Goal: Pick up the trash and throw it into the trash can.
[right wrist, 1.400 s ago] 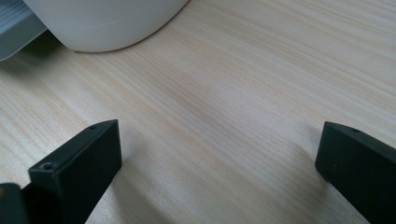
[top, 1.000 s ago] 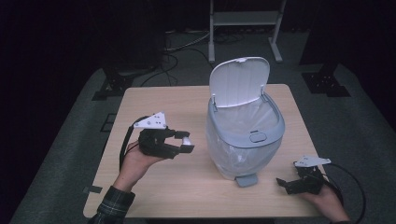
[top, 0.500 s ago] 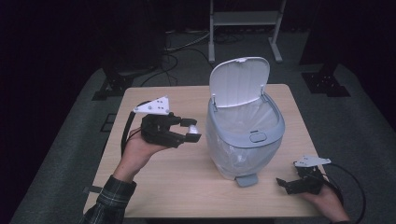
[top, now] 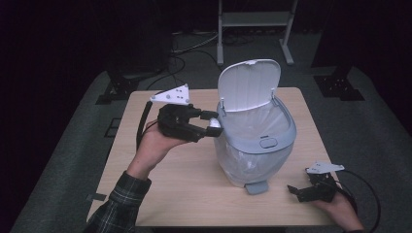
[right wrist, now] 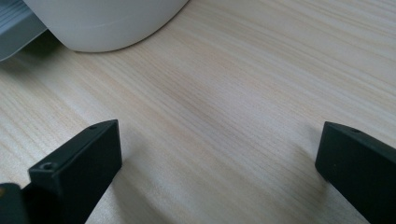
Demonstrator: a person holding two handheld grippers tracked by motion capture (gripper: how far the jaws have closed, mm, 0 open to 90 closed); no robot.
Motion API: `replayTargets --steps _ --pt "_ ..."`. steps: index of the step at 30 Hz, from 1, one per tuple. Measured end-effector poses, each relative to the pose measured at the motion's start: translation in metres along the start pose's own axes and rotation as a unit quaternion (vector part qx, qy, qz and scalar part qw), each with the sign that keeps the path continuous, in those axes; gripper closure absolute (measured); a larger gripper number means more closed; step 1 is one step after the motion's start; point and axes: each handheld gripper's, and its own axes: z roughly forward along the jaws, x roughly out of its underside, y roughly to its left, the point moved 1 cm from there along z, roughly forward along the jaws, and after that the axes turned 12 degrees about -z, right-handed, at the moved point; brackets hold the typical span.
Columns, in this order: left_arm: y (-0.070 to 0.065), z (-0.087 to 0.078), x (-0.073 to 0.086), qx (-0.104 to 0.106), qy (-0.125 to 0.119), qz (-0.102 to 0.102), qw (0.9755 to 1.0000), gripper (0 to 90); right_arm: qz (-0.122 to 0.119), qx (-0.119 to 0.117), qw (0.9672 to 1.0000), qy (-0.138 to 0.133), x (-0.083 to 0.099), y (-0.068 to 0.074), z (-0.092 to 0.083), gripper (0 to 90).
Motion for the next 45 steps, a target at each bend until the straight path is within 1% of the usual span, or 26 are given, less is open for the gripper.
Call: replayTargets --steps 2,5,8,16,20,23,24,28,33,36,42,45 --pt "0.002 0.007 -0.006 0.003 0.001 -0.001 1.0000 44.8 0.000 0.000 1.0000 0.000 0.000 0.000 0.000 0.0" --pt "0.003 0.011 -0.009 0.004 0.003 -0.001 1.0000 44.8 0.000 0.000 1.0000 0.000 0.000 0.000 0.000 0.0" --pt "0.003 0.018 -0.013 0.000 0.002 0.005 1.0000 44.8 0.000 0.000 1.0000 0.000 0.000 0.000 0.000 0.0" --pt "0.008 0.041 -0.024 0.005 0.014 0.006 0.9999 44.4 0.000 0.000 1.0000 0.000 0.000 0.000 0.000 0.0" --pt "0.009 0.054 -0.028 0.008 0.019 0.010 0.9997 44.2 0.000 0.000 1.0000 0.000 0.000 0.000 0.000 0.0" --pt "0.010 0.061 -0.030 0.007 0.023 0.013 0.9996 44.1 0.000 0.000 1.0000 0.000 0.000 0.000 0.000 0.0" --pt "0.011 0.064 -0.031 0.004 0.025 0.015 0.9996 44.1 0.000 0.000 1.0000 0.000 0.000 0.000 0.000 0.0" --pt "0.012 0.072 -0.035 0.005 0.026 0.014 0.9996 44.0 0.000 0.000 1.0000 0.000 0.000 0.000 0.000 0.0" --pt "0.011 0.077 -0.038 0.007 0.026 0.019 0.9995 43.1 0.001 0.000 1.0000 0.000 0.000 0.000 0.000 0.0" --pt "0.010 0.078 -0.038 0.008 0.025 0.020 0.9994 40.0 0.001 0.000 1.0000 0.000 0.000 0.000 0.000 0.0" --pt "0.011 0.074 -0.037 0.008 0.020 0.019 0.9996 35.4 0.000 0.000 1.0000 0.000 0.000 0.000 0.000 0.0" --pt "0.010 0.072 -0.037 0.008 0.016 0.019 0.9997 35.2 0.000 0.000 1.0000 0.000 0.000 0.000 0.000 0.0"
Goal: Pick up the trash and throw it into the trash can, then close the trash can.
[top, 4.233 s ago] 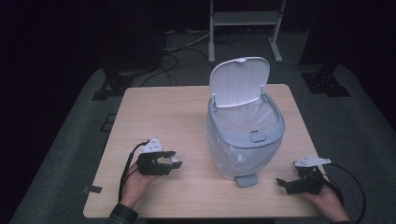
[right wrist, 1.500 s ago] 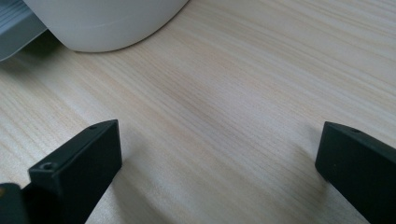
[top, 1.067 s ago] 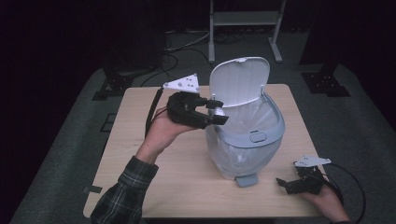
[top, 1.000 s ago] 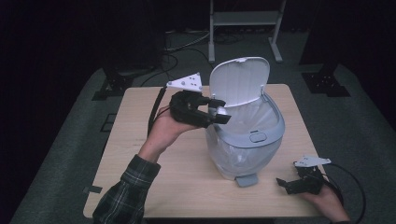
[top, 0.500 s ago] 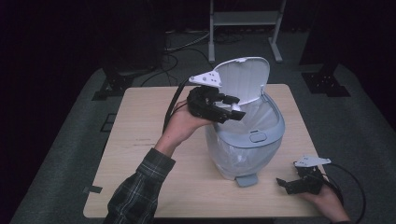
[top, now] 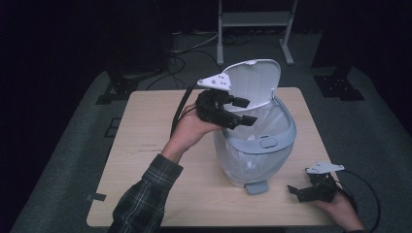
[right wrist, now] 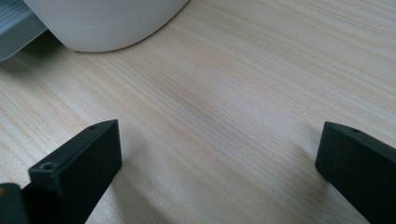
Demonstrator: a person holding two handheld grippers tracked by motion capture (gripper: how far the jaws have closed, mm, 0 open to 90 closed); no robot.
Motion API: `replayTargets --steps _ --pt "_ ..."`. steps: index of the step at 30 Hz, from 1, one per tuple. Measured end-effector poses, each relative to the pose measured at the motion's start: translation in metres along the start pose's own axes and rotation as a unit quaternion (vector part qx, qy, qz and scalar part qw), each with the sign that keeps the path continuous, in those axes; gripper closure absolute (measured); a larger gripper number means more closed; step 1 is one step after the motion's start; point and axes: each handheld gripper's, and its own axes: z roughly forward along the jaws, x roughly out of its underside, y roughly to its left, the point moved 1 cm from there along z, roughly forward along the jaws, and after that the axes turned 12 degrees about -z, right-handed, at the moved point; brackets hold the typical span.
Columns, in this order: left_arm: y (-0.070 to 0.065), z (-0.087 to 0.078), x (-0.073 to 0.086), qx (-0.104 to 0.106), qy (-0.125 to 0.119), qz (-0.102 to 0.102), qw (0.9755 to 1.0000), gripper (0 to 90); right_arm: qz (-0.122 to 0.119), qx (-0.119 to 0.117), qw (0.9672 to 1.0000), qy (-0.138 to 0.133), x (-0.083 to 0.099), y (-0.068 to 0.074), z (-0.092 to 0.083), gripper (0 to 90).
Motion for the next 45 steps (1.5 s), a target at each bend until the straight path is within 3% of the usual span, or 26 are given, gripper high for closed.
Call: replayTargets --steps 3,7,15,20,23,25,31,40,45 --pt "-0.001 -0.003 0.000 -0.002 -0.002 0.002 1.0000 35.4 0.000 0.000 1.0000 0.000 0.000 0.000 0.000 0.0" --pt "0.000 -0.010 0.002 0.003 -0.005 0.003 1.0000 42.9 0.000 0.000 1.0000 0.000 0.000 0.000 0.000 0.0" --pt "0.006 -0.029 0.010 -0.010 -0.013 0.000 0.9999 66.9 0.000 0.000 1.0000 0.000 0.000 0.000 0.000 0.0" --pt "0.009 -0.041 0.012 -0.030 -0.016 -0.001 0.9994 70.5 0.000 0.000 1.0000 0.000 0.000 0.000 0.000 0.0" --pt "0.009 -0.048 0.015 -0.057 -0.023 -0.001 0.9981 72.1 0.000 0.000 1.0000 0.000 0.000 0.000 0.000 0.0" --pt "0.012 -0.053 0.017 -0.069 -0.026 -0.008 0.9973 76.6 0.000 0.000 1.0000 0.000 0.000 0.000 0.000 0.0" --pt "0.027 -0.065 0.021 -0.071 -0.042 -0.038 0.9959 89.3 0.000 0.000 1.0000 0.000 0.000 0.000 0.000 0.0" --pt "0.046 -0.076 0.017 -0.086 -0.056 -0.051 0.9934 90.0 0.000 0.000 1.0000 0.000 0.000 0.000 0.000 0.0" --pt "0.056 -0.075 0.009 -0.100 -0.057 -0.049 0.9922 90.0 0.000 0.000 1.0000 0.000 0.000 0.000 0.000 0.0"
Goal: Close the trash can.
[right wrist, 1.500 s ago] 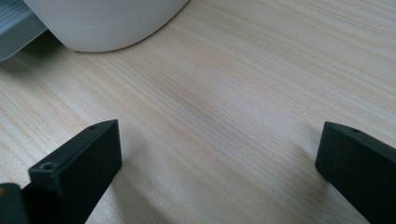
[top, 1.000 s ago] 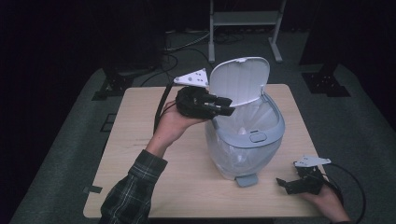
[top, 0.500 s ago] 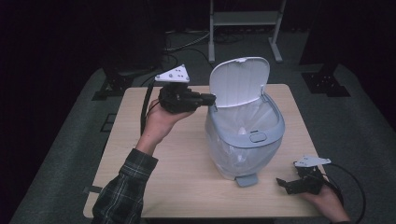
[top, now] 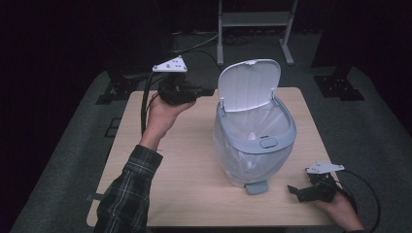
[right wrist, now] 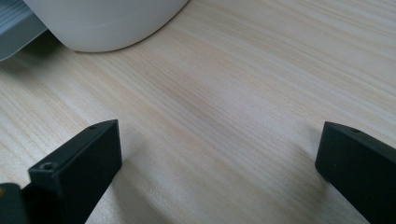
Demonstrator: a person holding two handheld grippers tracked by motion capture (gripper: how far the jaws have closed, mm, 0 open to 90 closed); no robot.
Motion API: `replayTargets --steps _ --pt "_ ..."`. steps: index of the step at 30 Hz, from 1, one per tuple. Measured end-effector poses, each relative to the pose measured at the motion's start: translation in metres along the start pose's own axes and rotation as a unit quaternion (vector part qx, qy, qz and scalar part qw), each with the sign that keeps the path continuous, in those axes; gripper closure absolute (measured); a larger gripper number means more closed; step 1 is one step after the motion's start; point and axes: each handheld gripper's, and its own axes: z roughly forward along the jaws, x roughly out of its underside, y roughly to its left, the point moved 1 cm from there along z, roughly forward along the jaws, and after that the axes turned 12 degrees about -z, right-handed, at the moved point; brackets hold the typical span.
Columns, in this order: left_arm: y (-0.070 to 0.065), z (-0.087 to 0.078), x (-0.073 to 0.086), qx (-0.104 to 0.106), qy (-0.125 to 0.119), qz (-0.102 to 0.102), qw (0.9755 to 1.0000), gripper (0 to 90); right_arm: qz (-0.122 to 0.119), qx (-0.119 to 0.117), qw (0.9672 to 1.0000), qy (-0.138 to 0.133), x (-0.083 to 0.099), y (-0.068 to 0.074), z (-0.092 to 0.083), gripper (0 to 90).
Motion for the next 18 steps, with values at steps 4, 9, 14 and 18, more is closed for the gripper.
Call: replayTargets --steps 4,9,14,18 --pt "0.005 0.005 -0.008 -0.010 -0.009 0.001 0.9999 90.0 0.000 0.000 1.0000 0.000 0.000 0.000 0.000 0.0" --pt "0.009 0.012 -0.015 -0.011 -0.017 0.000 0.9998 90.0 0.000 0.000 1.0000 0.000 0.000 0.000 0.000 0.0" --pt "0.011 0.024 -0.024 -0.007 -0.022 0.003 0.9997 90.0 0.000 0.000 1.0000 0.000 0.000 0.000 0.000 0.0" --pt "0.008 0.031 -0.030 0.002 -0.027 0.006 0.9996 89.9 0.000 0.000 1.0000 0.000 0.000 0.000 0.000 0.0"
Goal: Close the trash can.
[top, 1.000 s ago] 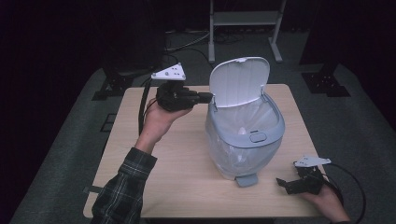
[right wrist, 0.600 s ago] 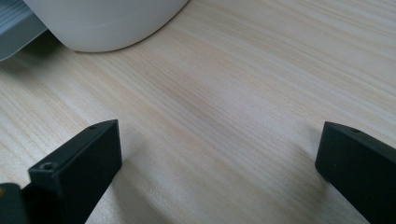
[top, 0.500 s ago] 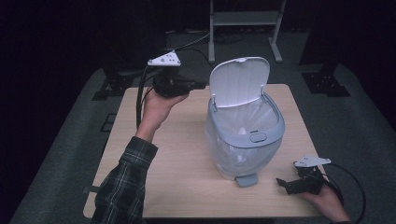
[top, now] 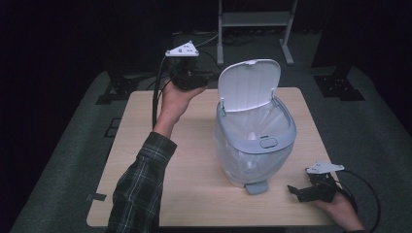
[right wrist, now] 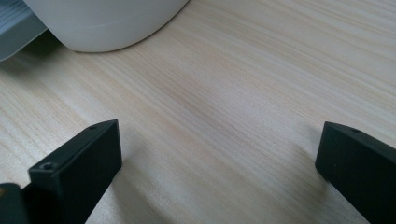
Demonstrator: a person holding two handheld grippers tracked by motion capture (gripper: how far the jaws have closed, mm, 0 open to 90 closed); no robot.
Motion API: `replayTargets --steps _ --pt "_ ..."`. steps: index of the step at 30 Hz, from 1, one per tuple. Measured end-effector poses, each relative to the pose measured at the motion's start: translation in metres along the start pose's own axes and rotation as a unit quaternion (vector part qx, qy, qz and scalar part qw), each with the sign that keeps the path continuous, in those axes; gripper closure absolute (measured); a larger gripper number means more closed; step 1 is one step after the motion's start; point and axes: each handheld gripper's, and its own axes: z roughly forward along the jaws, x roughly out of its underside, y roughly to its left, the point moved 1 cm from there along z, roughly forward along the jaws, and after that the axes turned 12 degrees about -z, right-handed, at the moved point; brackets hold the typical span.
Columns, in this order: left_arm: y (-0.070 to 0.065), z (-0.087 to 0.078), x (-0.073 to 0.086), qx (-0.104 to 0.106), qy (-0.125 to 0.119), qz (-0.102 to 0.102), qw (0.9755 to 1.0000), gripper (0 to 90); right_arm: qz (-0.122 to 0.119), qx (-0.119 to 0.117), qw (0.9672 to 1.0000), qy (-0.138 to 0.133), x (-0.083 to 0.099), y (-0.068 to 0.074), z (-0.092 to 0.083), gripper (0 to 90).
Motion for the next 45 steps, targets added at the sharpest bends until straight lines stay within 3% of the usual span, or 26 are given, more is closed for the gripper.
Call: replayTargets --steps 3,8,18,27,32,45 --pt "-0.002 0.004 -0.002 0.003 0.005 0.004 1.0000 90.0 0.000 0.000 1.0000 -0.001 0.000 0.000 0.000 0.0" --pt "-0.007 0.005 -0.001 0.027 0.003 -0.001 0.9996 90.0 0.000 0.000 1.0000 0.000 0.000 0.000 0.000 0.0" --pt "-0.024 0.006 0.002 0.057 0.020 0.013 0.9981 90.0 0.000 0.000 1.0000 0.000 0.000 0.000 0.000 0.0" --pt "-0.039 0.007 0.007 0.087 0.041 0.021 0.9951 90.0 0.000 0.000 1.0000 0.000 0.000 0.000 0.000 0.0" --pt "-0.050 0.010 0.010 0.094 0.061 0.035 0.9931 89.9 0.000 0.001 1.0000 0.000 0.000 0.000 0.000 0.0" --pt "-0.072 0.018 0.018 0.108 0.087 0.042 0.9894 89.9 0.001 0.000 1.0000 0.000 0.000 0.000 0.000 0.0"
